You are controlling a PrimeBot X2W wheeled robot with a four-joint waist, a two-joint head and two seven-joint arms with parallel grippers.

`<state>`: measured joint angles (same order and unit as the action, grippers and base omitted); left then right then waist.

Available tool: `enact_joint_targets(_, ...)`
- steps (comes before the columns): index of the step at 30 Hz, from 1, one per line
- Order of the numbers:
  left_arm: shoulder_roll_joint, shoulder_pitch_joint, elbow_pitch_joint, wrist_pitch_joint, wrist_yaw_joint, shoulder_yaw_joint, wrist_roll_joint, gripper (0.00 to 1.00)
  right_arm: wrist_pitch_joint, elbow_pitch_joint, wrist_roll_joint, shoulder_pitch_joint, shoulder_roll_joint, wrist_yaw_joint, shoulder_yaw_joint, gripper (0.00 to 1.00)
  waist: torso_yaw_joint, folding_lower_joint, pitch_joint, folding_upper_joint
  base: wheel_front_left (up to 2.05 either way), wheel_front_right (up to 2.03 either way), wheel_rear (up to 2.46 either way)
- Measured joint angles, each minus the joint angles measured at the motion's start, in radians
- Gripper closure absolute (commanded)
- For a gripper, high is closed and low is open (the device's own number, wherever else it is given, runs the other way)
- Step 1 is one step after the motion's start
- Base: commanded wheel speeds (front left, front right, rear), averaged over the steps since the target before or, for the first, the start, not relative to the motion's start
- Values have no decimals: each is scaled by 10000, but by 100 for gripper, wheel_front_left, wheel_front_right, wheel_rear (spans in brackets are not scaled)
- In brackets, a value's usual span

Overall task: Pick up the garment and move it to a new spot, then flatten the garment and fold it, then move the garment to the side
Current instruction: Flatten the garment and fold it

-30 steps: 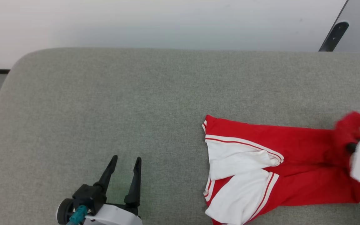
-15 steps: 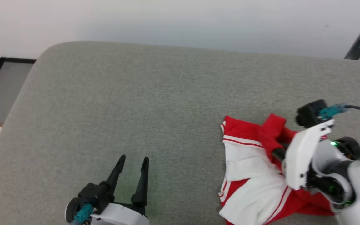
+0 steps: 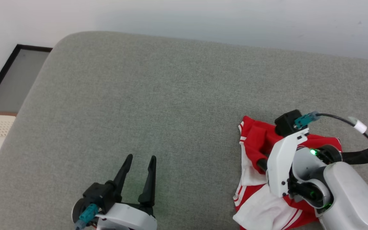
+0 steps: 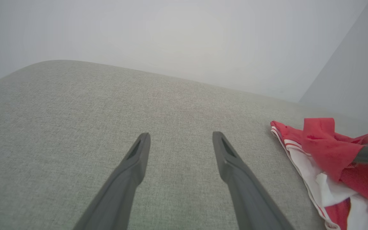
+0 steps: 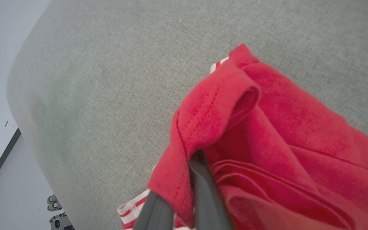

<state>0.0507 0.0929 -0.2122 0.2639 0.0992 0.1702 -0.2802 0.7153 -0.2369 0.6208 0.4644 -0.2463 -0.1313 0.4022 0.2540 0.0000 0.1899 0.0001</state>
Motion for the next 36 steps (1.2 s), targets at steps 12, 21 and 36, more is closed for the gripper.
enact_joint_targets(12,-2,-178,-132,0,-10,-128,-21,0,-648,46,882,19,-36,0,341,0,-419,0,-507,-1,0,0,0)
enact_joint_targets(21,-2,-198,-414,0,127,-174,-82,0,-1879,280,677,-486,-1045,0,-251,0,-1217,0,-1048,0,0,0,0)
enact_joint_targets(36,426,419,-1275,0,150,-878,353,0,-6558,-29,-447,-2128,-1599,0,-1361,0,-2263,0,-1744,0,0,0,0)
